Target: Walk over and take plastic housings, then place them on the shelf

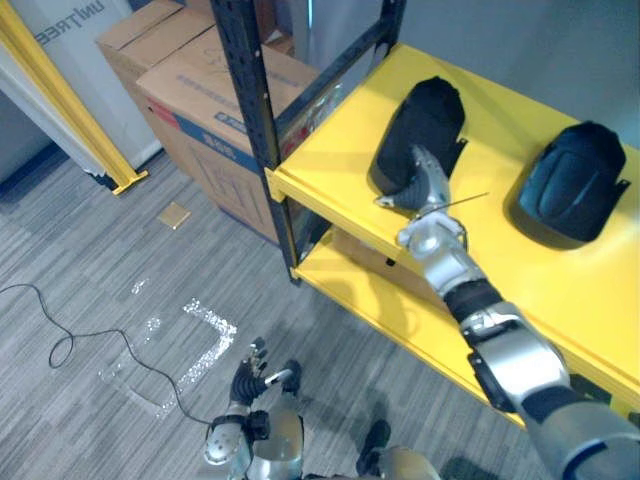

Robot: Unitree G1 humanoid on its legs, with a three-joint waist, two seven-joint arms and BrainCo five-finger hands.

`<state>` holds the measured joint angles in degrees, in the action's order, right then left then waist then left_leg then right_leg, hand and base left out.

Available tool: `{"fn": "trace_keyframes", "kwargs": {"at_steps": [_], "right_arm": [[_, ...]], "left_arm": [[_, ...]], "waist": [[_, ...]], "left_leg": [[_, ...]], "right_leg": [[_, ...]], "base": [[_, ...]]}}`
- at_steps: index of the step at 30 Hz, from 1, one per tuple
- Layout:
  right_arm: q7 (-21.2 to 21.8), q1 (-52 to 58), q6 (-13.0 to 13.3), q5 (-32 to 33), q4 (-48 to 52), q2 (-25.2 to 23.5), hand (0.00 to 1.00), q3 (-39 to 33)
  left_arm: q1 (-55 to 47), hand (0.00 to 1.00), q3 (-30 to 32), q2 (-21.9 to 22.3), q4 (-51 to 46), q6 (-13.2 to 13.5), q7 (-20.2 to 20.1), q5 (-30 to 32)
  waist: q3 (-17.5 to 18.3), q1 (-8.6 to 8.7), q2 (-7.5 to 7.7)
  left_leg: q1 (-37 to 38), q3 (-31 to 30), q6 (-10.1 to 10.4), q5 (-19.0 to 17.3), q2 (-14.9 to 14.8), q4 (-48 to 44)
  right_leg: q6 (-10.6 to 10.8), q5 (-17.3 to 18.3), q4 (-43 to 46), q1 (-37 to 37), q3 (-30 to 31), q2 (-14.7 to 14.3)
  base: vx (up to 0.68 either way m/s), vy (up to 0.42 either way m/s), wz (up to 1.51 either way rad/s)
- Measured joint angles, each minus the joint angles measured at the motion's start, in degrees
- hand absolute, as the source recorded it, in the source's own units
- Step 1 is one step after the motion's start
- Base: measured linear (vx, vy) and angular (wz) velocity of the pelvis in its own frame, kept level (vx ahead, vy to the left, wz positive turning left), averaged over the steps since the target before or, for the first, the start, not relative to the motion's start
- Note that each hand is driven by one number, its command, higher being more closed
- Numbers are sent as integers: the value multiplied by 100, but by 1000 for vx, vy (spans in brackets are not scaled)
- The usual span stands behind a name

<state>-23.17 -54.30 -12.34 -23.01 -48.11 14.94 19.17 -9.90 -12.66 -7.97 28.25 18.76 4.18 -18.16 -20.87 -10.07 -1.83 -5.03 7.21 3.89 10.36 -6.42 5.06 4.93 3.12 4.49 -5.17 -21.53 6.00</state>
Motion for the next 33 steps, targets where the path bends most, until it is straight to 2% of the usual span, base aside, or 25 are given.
{"fn": "trace_keyframes", "kwargs": {"at_steps": [4, 11, 20, 22, 25, 28, 29, 33], "right_arm": [[68, -20, -178, 21, -5, -49, 0, -73], [102, -22, -182, -36, -84, -152, 0, -129], [13, 55, 819, -145, -202, -91, 0, 32], [-168, 84, 1030, -144, -203, -92, 0, 124], [-744, 232, 1682, -140, -127, -175, 0, 134], [-1115, 289, 2074, -187, 79, -246, 0, 134], [-1232, 302, 2165, -257, 144, -272, 0, 134], [-1325, 334, 2234, -278, 273, -319, 0, 133]], "left_arm": [[0, 0, -125, 0, 0, -1, 28, -5], [-22, 0, -215, 72, 0, -7, 124, -166], [-21, 0, -219, 117, 1, -19, 165, -164], [-22, 0, -219, 117, 3, -19, 157, -163], [-23, 0, -234, 117, 7, -16, 131, -158], [-21, 0, -279, 116, 8, -13, 119, -160], [-19, 0, -329, 109, 7, -13, 120, -160], [-21, 0, -394, 118, 6, -13, 111, -163]], "waist": [[0, 0, 0], [-9, 2, 19], [-44, 51, 80], [-45, 70, 81], [-46, 76, 83], [-46, 77, 83], [-46, 78, 83], [-46, 82, 83]], "left_leg": [[12, 13, 6, -6, 2, 0], [107, 140, -18, -23, 34, 0], [96, 140, -26, -38, 60, 0], [92, 139, -33, -32, 61, 0], [87, 137, -27, -17, 62, -1], [86, 136, -27, -14, 62, -2], [87, 136, -25, -11, 62, -3], [98, 128, -22, -7, 62, -4]], "right_leg": [[5, 4, 25, 3, 8, 12], [41, 34, 106, 10, 112, 78], [47, 37, 90, 16, 106, 100], [48, 36, 85, 17, 104, 100], [51, 35, 78, 16, 104, 97], [50, 35, 61, 10, 106, 93], [50, 35, 57, 8, 107, 92], [50, 35, 51, -11, 105, 87]], "base": [[0, 0, 0], [2, 4, -7], [0, 0, 0], [0, 0, 0], [23, -15, 1], [22, -16, 0], [0, 0, 0], [0, 0, 0]]}}
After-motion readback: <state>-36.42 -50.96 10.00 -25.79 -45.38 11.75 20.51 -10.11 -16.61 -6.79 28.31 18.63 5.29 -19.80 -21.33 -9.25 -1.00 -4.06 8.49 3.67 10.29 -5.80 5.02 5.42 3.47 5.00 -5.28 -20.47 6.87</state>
